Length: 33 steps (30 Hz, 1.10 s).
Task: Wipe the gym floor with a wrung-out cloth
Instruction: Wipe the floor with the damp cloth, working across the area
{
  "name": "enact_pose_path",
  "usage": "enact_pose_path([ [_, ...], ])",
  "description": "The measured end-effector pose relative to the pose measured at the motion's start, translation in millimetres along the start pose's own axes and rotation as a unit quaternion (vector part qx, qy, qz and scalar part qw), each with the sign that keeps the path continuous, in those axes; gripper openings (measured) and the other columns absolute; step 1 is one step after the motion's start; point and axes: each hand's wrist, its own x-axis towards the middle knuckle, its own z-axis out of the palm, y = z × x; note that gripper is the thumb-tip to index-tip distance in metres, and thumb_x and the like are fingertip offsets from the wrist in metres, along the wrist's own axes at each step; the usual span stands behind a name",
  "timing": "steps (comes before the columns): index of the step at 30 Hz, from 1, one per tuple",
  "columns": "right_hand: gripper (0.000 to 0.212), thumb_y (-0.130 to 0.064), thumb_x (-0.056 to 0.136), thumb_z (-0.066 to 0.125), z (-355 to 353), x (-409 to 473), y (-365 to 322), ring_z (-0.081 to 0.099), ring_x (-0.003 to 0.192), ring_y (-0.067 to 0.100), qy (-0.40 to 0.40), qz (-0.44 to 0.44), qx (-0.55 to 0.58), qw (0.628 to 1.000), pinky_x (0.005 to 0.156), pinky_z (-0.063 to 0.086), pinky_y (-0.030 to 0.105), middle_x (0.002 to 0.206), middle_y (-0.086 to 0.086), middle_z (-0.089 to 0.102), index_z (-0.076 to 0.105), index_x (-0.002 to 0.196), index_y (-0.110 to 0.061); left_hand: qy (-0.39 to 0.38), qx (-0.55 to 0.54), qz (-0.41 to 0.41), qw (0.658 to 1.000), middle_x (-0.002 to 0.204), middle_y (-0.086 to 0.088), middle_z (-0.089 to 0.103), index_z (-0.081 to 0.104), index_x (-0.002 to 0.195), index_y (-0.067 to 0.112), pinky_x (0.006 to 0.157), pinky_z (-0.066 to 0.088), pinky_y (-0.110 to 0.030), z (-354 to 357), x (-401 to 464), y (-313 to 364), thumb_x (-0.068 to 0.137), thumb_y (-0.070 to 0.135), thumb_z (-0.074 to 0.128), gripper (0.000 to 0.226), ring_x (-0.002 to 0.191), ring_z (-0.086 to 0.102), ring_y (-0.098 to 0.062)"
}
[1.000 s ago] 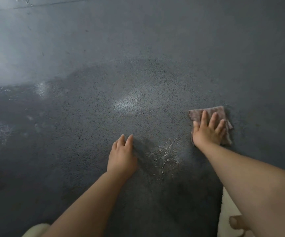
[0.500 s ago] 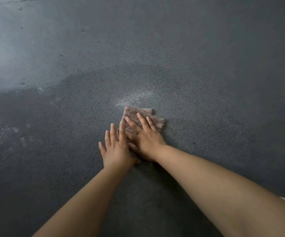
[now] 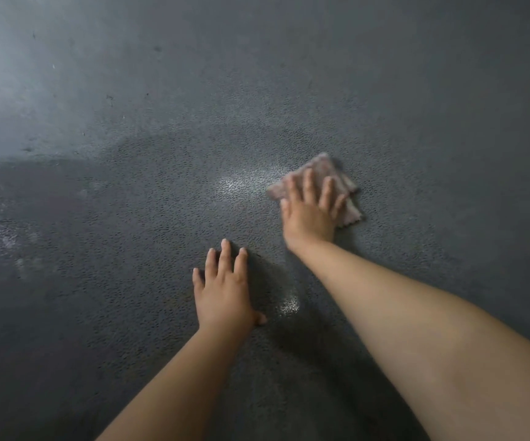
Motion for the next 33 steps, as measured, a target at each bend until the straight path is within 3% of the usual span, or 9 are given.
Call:
enact_pose_path([
  [3, 0.052, -0.047, 0.1, 0.018, 7, -8, -44, -0.015, 0.143, 0.036, -0.026, -0.178, -0.029, 0.983, 0.11, -0.013, 0.058, 0.159, -0.003, -0.012, 0.003, 0.15, -0.039, 0.001, 0.004, 0.001, 1.0, 0.157, -0.001, -0.018, -0.002, 0.151, 0.024, 0.117, 0.003, -0.046, 0, 0, 0, 0.069, 0.047, 0.077, 0.116, 0.145, -0.013, -0.025],
  [7, 0.053, -0.05, 0.099, 0.024, 1, 12, -54, -0.015, 0.144, 0.034, -0.036, -0.259, -0.077, 0.962, 0.111, -0.012, 0.057, 0.159, -0.003, -0.011, 0.005, 0.148, -0.044, -0.009, 0.021, -0.003, 1.0, 0.157, -0.002, -0.021, -0.005, 0.151, 0.024, 0.117, 0.006, -0.045, -2, -1, 1, 0.071, 0.048, 0.076, 0.116, 0.145, -0.013, -0.025],
  [10, 0.056, -0.054, 0.098, 0.016, -10, 44, -28, -0.013, 0.144, 0.033, -0.025, -0.214, -0.094, 0.972, 0.115, -0.01, 0.052, 0.159, -0.002, -0.013, -0.006, 0.148, -0.042, -0.02, 0.025, -0.01, 0.999, 0.156, -0.003, -0.021, -0.006, 0.15, 0.023, 0.117, 0.01, -0.046, -5, 0, 5, 0.071, 0.047, 0.076, 0.116, 0.145, -0.012, -0.027],
  [15, 0.059, -0.058, 0.097, 0.011, -33, 81, 44, -0.018, 0.142, 0.037, -0.014, 0.063, -0.017, 0.998, 0.112, -0.011, 0.058, 0.158, 0.0, -0.018, -0.01, 0.149, -0.038, -0.031, 0.032, -0.013, 0.999, 0.156, -0.005, -0.022, -0.007, 0.15, 0.021, 0.118, 0.011, -0.046, -7, -1, 8, 0.073, 0.045, 0.075, 0.116, 0.145, -0.013, -0.029],
  [17, 0.059, -0.055, 0.098, 0.015, -34, 83, 44, -0.018, 0.142, 0.039, -0.016, 0.119, -0.005, 0.993, 0.111, -0.007, 0.062, 0.158, 0.0, -0.017, -0.007, 0.15, -0.037, -0.036, 0.029, -0.018, 0.999, 0.156, -0.005, -0.022, -0.007, 0.15, 0.02, 0.118, 0.01, -0.047, -8, 0, 10, 0.073, 0.043, 0.076, 0.116, 0.145, -0.014, -0.029],
  [20, 0.054, -0.05, 0.1, 0.012, -27, 79, 5, -0.017, 0.141, 0.041, -0.003, 0.053, -0.006, 0.999, 0.11, -0.006, 0.065, 0.158, -0.002, -0.017, -0.006, 0.149, -0.038, -0.044, 0.027, -0.025, 0.998, 0.156, -0.006, -0.022, -0.007, 0.15, 0.019, 0.117, 0.01, -0.049, -10, 1, 13, 0.072, 0.04, 0.077, 0.117, 0.144, -0.014, -0.03],
  [26, 0.053, -0.05, 0.1, 0.017, -13, 49, -87, -0.02, 0.141, 0.039, -0.079, -0.268, -0.062, 0.958, 0.109, -0.012, 0.063, 0.158, -0.003, -0.018, 0.001, 0.149, -0.042, -0.046, 0.04, -0.028, 0.998, 0.156, -0.006, -0.021, -0.007, 0.15, 0.019, 0.117, 0.012, -0.049, -9, 3, 13, 0.072, 0.04, 0.077, 0.117, 0.145, -0.013, -0.03],
  [29, 0.053, -0.051, 0.099, 0.021, -13, 58, -72, -0.018, 0.143, 0.034, -0.063, -0.276, -0.079, 0.956, 0.112, -0.011, 0.056, 0.159, -0.002, -0.014, 0.0, 0.148, -0.044, -0.043, 0.044, -0.027, 0.998, 0.156, -0.005, -0.021, -0.007, 0.15, 0.021, 0.117, 0.014, -0.048, -8, 2, 12, 0.072, 0.042, 0.077, 0.117, 0.145, -0.012, -0.029],
  [33, 0.056, -0.055, 0.098, 0.016, -27, 85, -7, -0.014, 0.144, 0.033, -0.029, -0.166, -0.058, 0.984, 0.115, -0.008, 0.05, 0.159, -0.001, -0.012, -0.007, 0.148, -0.043, -0.044, 0.036, -0.032, 0.998, 0.156, -0.004, -0.022, -0.008, 0.15, 0.021, 0.116, 0.014, -0.048, -8, 2, 13, 0.071, 0.042, 0.077, 0.118, 0.145, -0.014, -0.028],
])
